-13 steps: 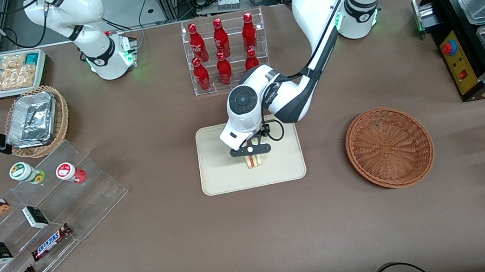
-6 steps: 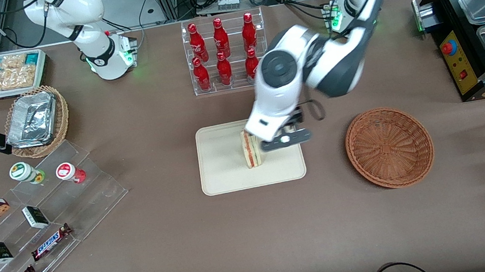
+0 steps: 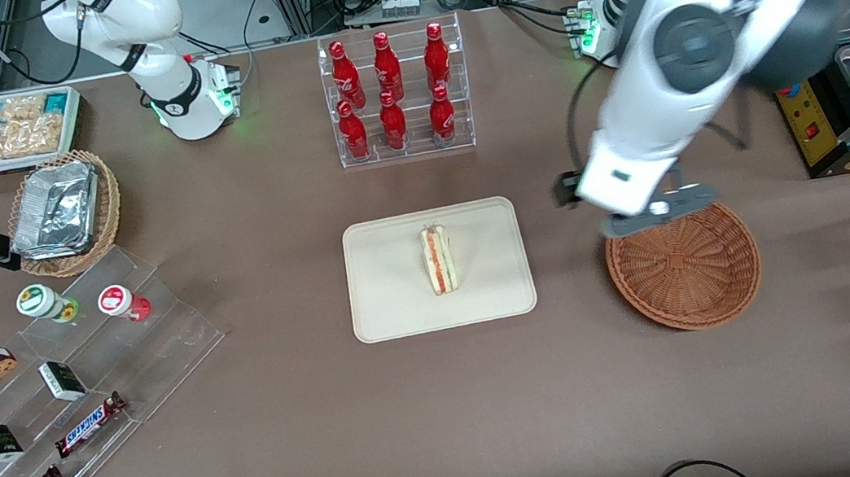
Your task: Place sandwich from basket to tray
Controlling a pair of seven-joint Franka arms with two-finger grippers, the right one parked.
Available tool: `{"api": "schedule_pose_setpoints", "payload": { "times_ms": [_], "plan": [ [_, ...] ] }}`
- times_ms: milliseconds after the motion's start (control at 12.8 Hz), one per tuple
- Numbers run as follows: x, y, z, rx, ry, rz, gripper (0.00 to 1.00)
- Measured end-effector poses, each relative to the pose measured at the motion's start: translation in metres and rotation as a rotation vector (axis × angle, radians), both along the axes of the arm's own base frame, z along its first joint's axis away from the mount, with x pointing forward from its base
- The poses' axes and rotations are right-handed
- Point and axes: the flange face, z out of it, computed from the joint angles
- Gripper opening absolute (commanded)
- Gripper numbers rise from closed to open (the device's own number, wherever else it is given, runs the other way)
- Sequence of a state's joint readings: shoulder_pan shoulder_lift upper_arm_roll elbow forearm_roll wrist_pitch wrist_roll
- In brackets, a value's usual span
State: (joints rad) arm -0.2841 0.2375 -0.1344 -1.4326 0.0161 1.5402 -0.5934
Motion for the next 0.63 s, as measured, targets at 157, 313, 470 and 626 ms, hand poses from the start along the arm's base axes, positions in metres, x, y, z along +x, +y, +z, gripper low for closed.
{"api": "schedule_pose_setpoints", "payload": {
  "times_ms": [157,313,470,626],
  "plan": [
    [0.003,0.047,0.015,0.001,0.021,-0.016,1.0],
    [0.0,0.095,0.031,-0.007,0.016,-0.03,1.0],
    [-0.012,0.137,0.044,-0.012,0.008,-0.053,1.0],
    [-0.026,0.16,0.05,-0.014,0.008,-0.086,1.0]
  ]
}}
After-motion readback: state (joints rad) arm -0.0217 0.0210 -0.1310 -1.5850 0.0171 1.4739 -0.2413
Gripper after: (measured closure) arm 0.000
